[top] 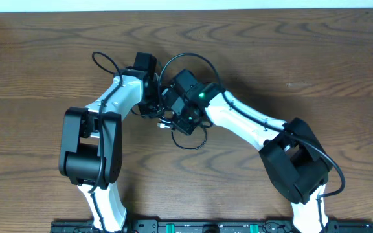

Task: Untangle cables

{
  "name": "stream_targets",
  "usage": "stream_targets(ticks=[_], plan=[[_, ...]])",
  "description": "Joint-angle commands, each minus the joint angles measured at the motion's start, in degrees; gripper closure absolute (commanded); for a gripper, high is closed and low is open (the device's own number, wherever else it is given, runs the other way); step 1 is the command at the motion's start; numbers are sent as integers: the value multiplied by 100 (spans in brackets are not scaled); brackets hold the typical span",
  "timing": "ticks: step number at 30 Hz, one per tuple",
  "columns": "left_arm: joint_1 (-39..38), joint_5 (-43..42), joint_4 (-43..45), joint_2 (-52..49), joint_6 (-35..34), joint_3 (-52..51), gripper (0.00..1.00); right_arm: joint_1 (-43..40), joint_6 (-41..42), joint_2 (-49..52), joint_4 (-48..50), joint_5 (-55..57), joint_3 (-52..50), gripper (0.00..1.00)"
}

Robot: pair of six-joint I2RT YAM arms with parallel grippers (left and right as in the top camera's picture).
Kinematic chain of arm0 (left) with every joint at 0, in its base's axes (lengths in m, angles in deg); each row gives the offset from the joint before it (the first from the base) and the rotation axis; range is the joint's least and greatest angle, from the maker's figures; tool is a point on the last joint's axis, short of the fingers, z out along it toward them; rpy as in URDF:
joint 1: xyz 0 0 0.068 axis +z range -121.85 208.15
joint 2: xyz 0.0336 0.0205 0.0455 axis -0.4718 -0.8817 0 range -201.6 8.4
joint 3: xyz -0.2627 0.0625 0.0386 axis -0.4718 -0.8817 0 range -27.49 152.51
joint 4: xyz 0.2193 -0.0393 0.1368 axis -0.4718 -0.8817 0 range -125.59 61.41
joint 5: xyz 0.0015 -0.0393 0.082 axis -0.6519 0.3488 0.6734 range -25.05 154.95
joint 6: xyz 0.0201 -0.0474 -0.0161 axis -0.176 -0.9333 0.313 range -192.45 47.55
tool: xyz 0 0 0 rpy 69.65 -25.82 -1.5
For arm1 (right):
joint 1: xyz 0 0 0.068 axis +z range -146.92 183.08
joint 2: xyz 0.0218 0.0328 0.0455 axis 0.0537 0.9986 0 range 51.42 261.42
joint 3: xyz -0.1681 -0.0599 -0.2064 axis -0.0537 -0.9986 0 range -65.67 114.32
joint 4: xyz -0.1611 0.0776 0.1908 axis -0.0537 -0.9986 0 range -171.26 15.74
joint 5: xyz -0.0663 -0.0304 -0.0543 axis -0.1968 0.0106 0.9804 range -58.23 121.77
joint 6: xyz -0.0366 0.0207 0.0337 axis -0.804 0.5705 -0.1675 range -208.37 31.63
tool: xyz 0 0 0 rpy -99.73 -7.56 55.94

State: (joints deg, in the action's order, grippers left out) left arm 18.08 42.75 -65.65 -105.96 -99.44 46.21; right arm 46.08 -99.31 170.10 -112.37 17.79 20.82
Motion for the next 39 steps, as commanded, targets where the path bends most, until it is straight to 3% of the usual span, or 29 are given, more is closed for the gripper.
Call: stream_targets(ticks=[1, 7, 11, 20, 27, 34, 39], plan=[[90, 31, -66, -105, 13, -68, 64, 50, -90, 37, 37, 361, 39, 74], [90, 31, -63, -105, 11, -68, 64, 50, -90, 37, 35, 721, 39, 73], [90, 31, -63, -105, 11, -68, 64, 50, -92, 37, 17, 890, 39, 66], [90, 31, -63, -105, 11, -68, 64, 61, -2, 39, 17, 868, 39, 61], [90, 31, -63, -105, 11, -68, 64, 61, -11, 39, -138, 138, 35, 55], [90, 31, -63, -105, 11, -68, 64, 83, -286, 50, -234, 83, -63, 60], [90, 31, -63, -105, 11, -68, 64, 83, -282, 50, -234, -372, -111, 54]])
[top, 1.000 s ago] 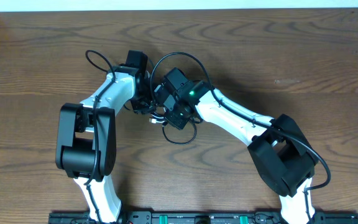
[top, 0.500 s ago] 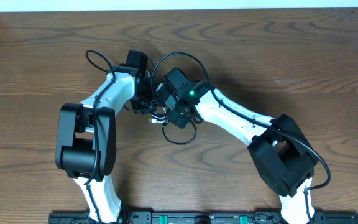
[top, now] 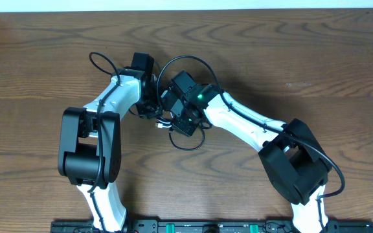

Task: Untangle cables

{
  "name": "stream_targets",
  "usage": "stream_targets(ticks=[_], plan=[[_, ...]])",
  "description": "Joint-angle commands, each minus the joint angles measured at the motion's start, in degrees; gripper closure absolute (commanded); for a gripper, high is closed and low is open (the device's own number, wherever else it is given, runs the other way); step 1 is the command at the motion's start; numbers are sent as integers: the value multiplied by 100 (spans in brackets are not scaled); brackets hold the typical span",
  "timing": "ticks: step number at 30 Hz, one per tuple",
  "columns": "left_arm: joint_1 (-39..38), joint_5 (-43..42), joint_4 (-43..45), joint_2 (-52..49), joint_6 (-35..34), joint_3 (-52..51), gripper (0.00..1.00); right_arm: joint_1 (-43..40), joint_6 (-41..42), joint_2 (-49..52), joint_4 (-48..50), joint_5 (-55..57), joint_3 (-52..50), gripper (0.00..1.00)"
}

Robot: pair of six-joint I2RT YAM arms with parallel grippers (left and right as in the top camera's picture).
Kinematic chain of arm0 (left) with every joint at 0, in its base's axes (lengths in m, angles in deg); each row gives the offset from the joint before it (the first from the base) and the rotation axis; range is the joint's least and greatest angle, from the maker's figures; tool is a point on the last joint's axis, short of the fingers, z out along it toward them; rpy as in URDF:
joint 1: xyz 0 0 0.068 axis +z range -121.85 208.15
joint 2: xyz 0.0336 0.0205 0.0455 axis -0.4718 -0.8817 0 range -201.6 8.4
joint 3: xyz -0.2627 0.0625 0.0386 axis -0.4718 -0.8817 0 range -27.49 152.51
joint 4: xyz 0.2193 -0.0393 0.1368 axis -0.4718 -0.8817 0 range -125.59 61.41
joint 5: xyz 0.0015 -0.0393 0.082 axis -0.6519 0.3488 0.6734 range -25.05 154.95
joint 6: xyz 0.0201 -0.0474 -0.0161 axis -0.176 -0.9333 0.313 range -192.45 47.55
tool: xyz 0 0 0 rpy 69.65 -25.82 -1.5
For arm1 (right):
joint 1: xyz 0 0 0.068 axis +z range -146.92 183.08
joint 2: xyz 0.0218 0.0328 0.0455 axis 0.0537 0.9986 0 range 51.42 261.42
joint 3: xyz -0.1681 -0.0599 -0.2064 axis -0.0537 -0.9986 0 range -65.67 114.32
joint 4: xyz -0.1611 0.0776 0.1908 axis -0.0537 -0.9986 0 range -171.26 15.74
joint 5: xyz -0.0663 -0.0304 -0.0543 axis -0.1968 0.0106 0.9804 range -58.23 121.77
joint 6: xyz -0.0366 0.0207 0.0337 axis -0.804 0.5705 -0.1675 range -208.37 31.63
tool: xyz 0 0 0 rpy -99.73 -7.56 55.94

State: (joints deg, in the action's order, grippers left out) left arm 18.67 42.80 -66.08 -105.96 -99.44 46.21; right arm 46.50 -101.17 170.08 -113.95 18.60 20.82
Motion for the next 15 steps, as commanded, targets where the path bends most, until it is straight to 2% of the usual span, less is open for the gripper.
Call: stream_targets(ticks=[1, 2, 3, 10, 15], plan=[[31, 26, -20, -105, 13, -68, 64, 42, -94, 52, -76, -516, -111, 51], [31, 26, -20, -105, 13, -68, 64, 42, -87, 52, -66, -608, -111, 20], [31, 26, -20, -105, 13, -68, 64, 42, -17, 52, -79, -684, -111, 1], [31, 26, -17, -105, 13, -68, 64, 31, 839, 52, -190, -782, -111, 1], [31, 26, -17, -105, 11, -68, 64, -68, 940, 57, -205, -1646, -122, 1]])
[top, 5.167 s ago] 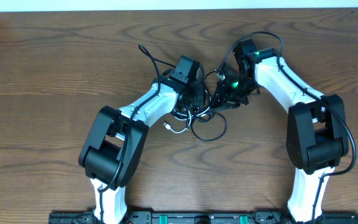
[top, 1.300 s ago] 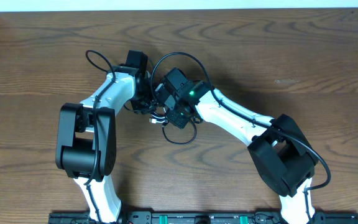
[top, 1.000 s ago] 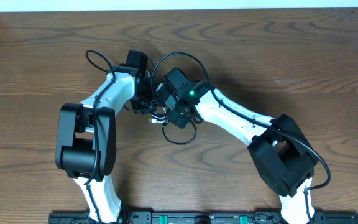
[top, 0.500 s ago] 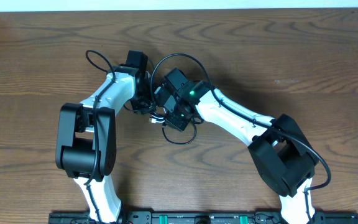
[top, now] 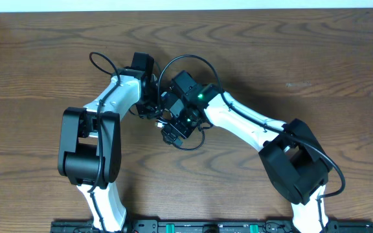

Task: Untangle cables

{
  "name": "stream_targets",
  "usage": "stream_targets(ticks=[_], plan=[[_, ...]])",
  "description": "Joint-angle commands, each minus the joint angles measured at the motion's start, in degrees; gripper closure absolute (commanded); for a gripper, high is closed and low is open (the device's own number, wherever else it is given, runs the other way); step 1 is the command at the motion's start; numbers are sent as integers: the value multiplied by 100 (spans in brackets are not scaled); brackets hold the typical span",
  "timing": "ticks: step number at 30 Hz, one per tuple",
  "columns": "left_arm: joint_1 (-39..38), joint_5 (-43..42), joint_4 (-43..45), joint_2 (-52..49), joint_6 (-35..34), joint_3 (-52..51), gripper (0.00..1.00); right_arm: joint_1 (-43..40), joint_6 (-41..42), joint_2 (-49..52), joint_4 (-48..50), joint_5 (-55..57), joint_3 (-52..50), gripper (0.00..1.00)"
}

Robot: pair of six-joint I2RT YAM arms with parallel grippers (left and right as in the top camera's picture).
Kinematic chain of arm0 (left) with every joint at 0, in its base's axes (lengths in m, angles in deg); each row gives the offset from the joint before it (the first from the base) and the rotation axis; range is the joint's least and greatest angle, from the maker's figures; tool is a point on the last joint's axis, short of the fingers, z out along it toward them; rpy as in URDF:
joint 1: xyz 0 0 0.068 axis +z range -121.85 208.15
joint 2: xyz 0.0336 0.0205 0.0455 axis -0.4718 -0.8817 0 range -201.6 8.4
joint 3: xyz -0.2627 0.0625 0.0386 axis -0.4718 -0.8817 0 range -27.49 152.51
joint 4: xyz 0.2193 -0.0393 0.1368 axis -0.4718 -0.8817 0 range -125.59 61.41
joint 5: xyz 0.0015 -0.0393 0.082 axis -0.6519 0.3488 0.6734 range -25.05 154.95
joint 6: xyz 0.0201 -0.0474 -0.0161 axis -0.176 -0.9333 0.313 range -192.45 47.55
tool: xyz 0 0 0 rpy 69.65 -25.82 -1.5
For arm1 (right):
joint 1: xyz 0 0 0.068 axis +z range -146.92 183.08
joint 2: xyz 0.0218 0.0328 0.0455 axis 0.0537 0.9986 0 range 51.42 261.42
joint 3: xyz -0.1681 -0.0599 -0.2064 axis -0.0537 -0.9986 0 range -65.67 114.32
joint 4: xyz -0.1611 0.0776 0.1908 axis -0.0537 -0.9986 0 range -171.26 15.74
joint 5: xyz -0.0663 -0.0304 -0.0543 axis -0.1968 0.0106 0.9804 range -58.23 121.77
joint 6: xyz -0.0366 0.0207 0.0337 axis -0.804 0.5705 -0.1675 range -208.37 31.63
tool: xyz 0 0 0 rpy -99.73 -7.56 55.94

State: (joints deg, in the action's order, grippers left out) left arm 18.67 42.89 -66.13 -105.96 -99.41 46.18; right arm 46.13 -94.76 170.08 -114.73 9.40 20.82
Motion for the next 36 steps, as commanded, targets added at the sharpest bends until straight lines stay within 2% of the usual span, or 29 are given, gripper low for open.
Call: stream_targets(ticks=[1, 7, 15, 22, 28, 36], plan=[[31, 17, -13, -105, 11, -66, 64, -44, 317, 59, -151, -885, -131, 1], [31, 13, -15, -105, 11, -66, 64, -57, 778, 199, -166, -1058, -232, 1], [31, -2, -15, -105, 11, -66, 64, -273, 905, 516, -195, -1864, -232, 1], [31, -2, -15, -105, 11, -66, 65, -302, 1139, 772, -197, -2103, -234, 1], [31, -2, -13, -105, 11, -66, 64, -350, 1683, 883, -184, -1932, -234, 1], [31, -2, -13, -105, 11, -66, 64, -634, 1709, 885, -131, -2024, -229, 1]])
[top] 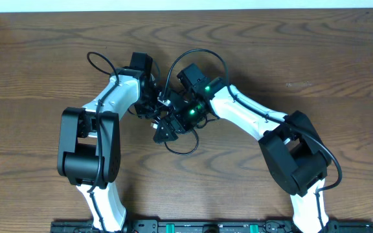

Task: Untangle cables

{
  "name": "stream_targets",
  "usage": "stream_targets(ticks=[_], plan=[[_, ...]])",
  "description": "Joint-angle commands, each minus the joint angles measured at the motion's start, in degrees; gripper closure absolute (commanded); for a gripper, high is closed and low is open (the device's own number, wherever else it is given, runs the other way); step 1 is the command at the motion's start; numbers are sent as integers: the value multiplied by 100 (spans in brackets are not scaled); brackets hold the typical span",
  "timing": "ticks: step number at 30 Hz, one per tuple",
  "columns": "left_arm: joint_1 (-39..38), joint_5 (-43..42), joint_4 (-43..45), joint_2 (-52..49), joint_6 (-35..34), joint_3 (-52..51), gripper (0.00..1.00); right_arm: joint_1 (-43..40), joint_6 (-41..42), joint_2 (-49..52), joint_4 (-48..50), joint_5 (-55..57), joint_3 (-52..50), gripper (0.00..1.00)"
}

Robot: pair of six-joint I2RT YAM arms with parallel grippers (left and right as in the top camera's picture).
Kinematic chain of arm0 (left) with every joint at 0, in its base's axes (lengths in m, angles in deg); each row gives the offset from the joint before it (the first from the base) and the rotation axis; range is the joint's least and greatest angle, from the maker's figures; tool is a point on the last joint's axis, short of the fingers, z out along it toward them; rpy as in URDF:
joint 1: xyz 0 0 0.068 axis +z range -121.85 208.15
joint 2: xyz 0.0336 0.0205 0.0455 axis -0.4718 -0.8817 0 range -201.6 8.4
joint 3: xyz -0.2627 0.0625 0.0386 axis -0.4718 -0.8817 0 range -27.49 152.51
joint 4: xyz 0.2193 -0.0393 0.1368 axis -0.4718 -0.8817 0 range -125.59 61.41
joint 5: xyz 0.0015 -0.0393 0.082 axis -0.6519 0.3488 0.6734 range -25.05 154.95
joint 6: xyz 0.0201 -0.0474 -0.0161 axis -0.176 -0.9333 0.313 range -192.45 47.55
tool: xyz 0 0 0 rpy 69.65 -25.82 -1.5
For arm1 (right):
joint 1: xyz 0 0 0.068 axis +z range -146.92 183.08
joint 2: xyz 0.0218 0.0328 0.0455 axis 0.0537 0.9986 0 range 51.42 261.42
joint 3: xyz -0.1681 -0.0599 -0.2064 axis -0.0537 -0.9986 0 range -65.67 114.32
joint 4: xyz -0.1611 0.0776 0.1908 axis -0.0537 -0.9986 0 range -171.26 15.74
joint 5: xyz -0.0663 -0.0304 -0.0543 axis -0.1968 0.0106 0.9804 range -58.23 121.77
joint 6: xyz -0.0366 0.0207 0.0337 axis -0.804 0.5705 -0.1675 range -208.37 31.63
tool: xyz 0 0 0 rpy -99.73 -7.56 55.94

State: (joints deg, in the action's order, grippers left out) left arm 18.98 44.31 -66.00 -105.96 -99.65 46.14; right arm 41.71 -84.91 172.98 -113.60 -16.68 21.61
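A thin black cable [181, 150] lies on the wooden table, curling in a small loop just below the two wrists. My right gripper [162, 134] points down and to the left. Its dark fingers taper together at the upper left end of that loop, where the cable runs out from them. A small white connector piece [165, 101] shows between the two wrists. My left gripper [151, 110] sits close against the right wrist, pointing toward the same bundle. Its fingers are mostly hidden under its own wrist, so their state is unclear.
The brown wooden table [316, 52] stretches on all sides. The arms' own black cables arc near the wrists: one loop [203, 54] above the right wrist, another [96, 59] left of the left wrist. The arms' base rail [186, 226] runs along the near edge.
My right wrist has turned and the gripper now points further down and left. The cable loop under it has shifted slightly left. The left arm has barely moved.
At first both grippers met over the bundle, with pale connectors showing at its left and the loop lying to the lower right. The left arm then edged left. After that the right gripper covered the connectors, and now it has turned with the loop shifted left.
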Motion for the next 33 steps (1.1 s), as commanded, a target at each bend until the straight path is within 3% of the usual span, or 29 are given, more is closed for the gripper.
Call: stream_targets(ticks=[1, 18, 22, 25, 33], plan=[[0, -144, -26, -105, 35, -61, 65, -214, 723, 584, -280, 592, -306, 1], [0, -144, -9, -105, 35, -61, 64, -413, 1838, 586, -614, 1961, -304, 1], [0, -146, -9, -105, 33, -61, 64, -409, 1711, 586, -570, 1834, -304, 1], [0, -146, -9, -105, 33, -61, 65, -393, 1032, 584, -492, 1095, -302, 1], [0, -146, -9, -105, 33, -61, 64, -533, 925, 94, -522, 988, -289, 1]])
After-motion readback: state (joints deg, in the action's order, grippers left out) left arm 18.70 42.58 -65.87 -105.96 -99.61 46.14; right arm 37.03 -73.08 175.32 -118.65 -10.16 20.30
